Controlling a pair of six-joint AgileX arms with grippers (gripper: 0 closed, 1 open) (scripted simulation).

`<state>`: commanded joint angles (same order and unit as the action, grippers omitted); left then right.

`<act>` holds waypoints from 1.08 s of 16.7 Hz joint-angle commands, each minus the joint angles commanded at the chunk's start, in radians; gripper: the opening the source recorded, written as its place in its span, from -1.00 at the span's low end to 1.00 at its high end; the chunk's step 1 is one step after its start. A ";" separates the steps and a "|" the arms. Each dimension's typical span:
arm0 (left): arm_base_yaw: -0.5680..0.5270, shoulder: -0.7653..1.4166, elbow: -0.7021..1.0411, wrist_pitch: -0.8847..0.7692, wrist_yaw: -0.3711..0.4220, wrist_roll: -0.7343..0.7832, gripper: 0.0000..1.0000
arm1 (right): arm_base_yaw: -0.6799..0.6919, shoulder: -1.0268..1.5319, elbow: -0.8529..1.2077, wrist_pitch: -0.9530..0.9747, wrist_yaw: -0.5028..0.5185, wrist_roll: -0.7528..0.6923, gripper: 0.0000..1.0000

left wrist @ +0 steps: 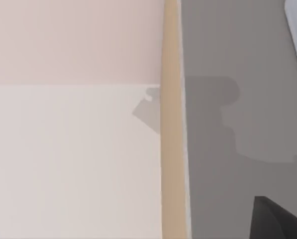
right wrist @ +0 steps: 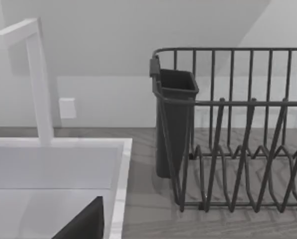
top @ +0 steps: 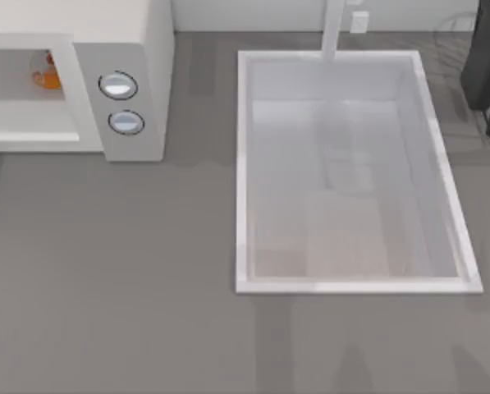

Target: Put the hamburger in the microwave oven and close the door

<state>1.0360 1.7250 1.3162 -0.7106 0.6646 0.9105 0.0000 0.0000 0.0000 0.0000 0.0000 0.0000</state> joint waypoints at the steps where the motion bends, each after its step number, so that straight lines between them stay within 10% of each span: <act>1: 0.000 0.009 -0.019 0.027 0.001 0.000 -1.00 | 0.000 0.000 0.000 0.000 0.000 0.000 1.00; 18: -0.016 0.080 -0.278 0.366 -0.004 -0.015 -1.00 | 0.000 0.000 0.000 0.000 0.000 0.000 1.00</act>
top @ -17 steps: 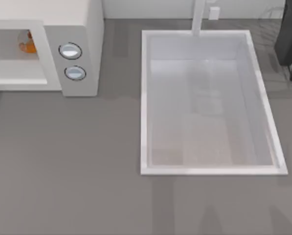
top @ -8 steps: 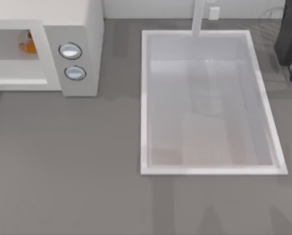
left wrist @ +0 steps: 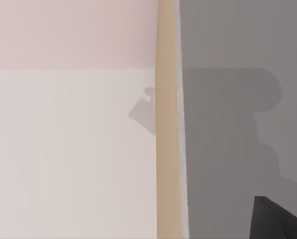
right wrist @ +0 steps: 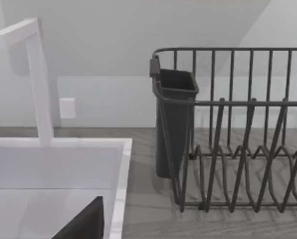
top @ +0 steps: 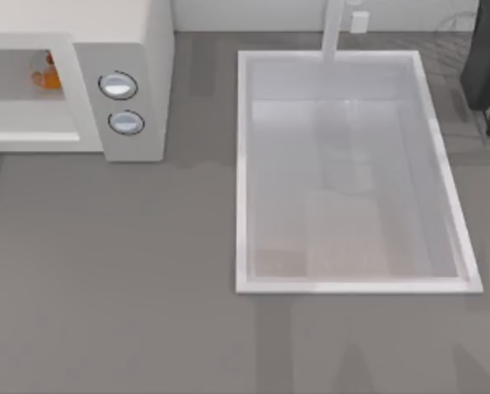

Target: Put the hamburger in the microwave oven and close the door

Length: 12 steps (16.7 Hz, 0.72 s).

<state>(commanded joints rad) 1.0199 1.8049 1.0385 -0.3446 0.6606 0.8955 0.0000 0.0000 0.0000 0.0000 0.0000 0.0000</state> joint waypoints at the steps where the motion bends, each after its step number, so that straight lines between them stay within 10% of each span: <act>1: -0.014 -0.024 -0.029 0.014 -0.007 -0.016 -1.00 | 0.000 0.000 0.000 0.000 0.000 0.000 1.00; 12: -0.165 -0.282 -0.336 0.160 -0.083 -0.180 -1.00 | 0.000 0.000 0.000 0.000 0.000 0.000 1.00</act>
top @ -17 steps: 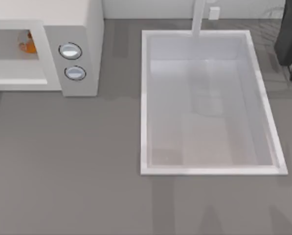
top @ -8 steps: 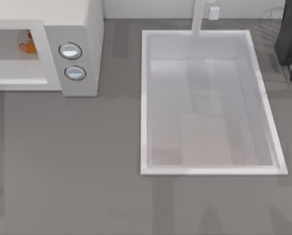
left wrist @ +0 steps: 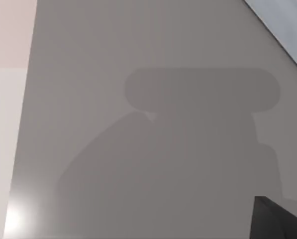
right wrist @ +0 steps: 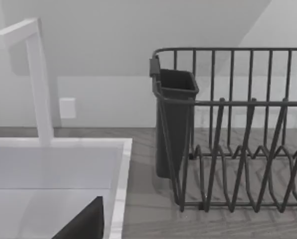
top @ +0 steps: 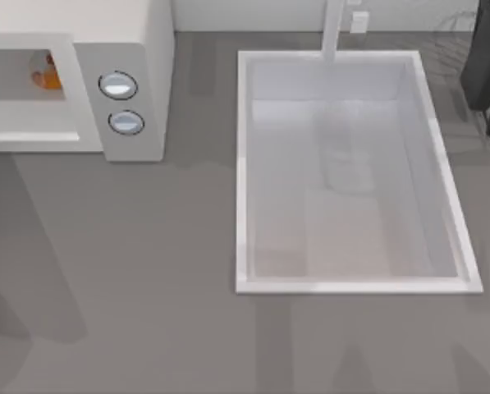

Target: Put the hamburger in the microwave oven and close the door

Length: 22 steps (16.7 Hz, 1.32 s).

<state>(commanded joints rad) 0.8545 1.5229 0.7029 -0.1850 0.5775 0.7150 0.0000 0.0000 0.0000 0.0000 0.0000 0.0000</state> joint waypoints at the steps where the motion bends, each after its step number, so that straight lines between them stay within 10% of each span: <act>1: 0.000 0.000 0.000 0.000 0.000 0.000 -1.00 | 0.000 0.000 0.000 0.000 0.000 0.000 1.00; 22: -0.359 -0.314 -0.270 0.087 -0.228 -0.331 -1.00 | 0.000 0.000 0.000 0.000 0.000 0.000 1.00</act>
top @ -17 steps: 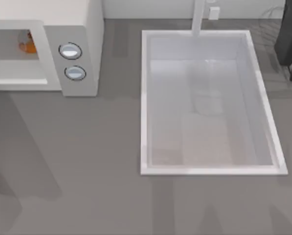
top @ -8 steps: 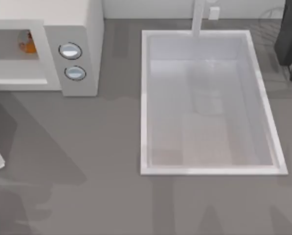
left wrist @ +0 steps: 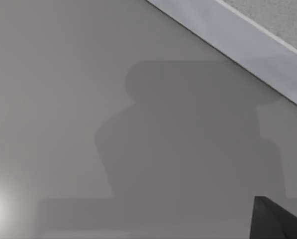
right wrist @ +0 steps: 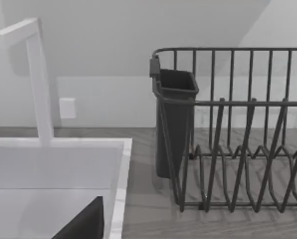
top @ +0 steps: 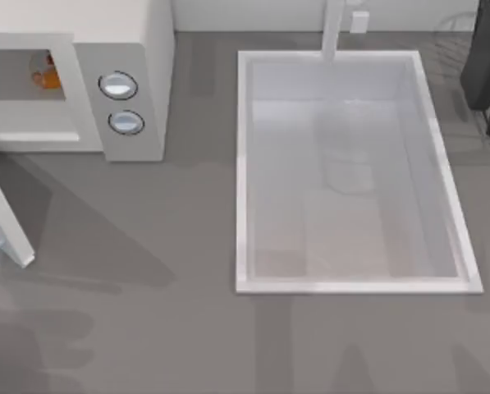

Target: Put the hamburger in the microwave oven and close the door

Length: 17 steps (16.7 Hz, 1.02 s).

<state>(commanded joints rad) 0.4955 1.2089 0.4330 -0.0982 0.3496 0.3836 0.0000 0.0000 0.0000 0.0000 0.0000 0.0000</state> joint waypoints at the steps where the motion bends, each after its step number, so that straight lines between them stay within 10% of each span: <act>1: -0.033 -0.008 -0.007 0.000 -0.027 -0.020 -1.00 | 0.000 0.000 0.000 0.000 0.000 0.000 1.00; 10: -0.468 -0.146 -0.083 0.013 -0.301 -0.343 -1.00 | 0.000 0.000 0.000 0.000 0.000 0.000 1.00; 17: -0.495 -0.160 -0.089 0.016 -0.327 -0.372 -1.00 | 0.000 0.000 0.000 0.000 0.000 0.000 1.00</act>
<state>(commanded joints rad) 0.0007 1.0485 0.3445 -0.0821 0.0222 0.0111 0.0000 0.0000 0.0000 0.0000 0.0000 0.0000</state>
